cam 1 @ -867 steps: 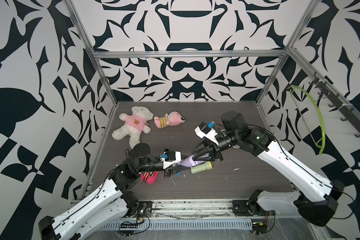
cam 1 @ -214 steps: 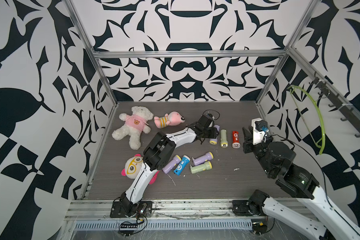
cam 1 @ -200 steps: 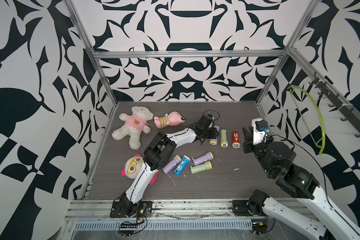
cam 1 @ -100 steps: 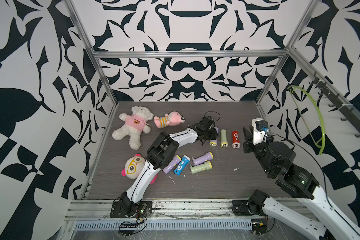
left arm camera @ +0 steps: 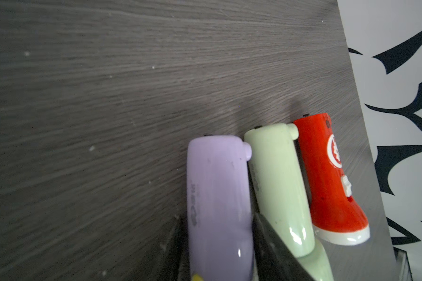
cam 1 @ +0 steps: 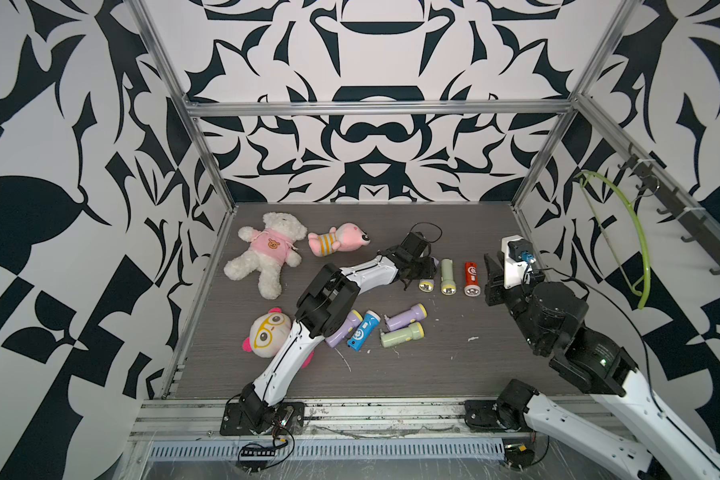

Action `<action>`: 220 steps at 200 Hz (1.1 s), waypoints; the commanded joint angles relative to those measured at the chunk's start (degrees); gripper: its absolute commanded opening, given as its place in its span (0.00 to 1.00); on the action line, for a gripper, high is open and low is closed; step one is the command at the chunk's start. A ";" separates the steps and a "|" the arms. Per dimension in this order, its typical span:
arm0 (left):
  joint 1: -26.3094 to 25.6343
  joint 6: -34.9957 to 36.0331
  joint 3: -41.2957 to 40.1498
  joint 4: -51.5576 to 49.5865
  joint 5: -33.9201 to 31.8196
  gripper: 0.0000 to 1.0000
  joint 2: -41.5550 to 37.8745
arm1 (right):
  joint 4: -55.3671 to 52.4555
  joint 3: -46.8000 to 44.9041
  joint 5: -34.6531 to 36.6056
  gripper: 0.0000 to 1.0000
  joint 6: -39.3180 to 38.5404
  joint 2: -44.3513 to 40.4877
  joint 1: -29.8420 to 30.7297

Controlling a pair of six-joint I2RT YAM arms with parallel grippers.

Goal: Close the plug at the bottom of the flashlight
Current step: Place the flashlight at the center of the board.

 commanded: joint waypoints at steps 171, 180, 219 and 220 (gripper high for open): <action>1.76 8.81 -36.33 5.33 -13.20 0.56 -39.28 | 0.67 -1.70 -4.99 0.34 8.03 10.31 -0.16; 1.76 8.47 -38.93 5.42 -13.55 0.55 -41.29 | 0.78 -2.04 -5.18 0.34 9.08 11.26 -0.16; 1.83 7.52 -51.08 5.40 -16.64 0.56 -51.93 | 2.33 -2.70 -8.90 0.34 11.91 17.00 -0.16; 1.84 7.50 -51.43 5.36 -16.75 0.56 -52.26 | 2.35 -2.75 -9.08 0.34 11.98 17.17 -0.16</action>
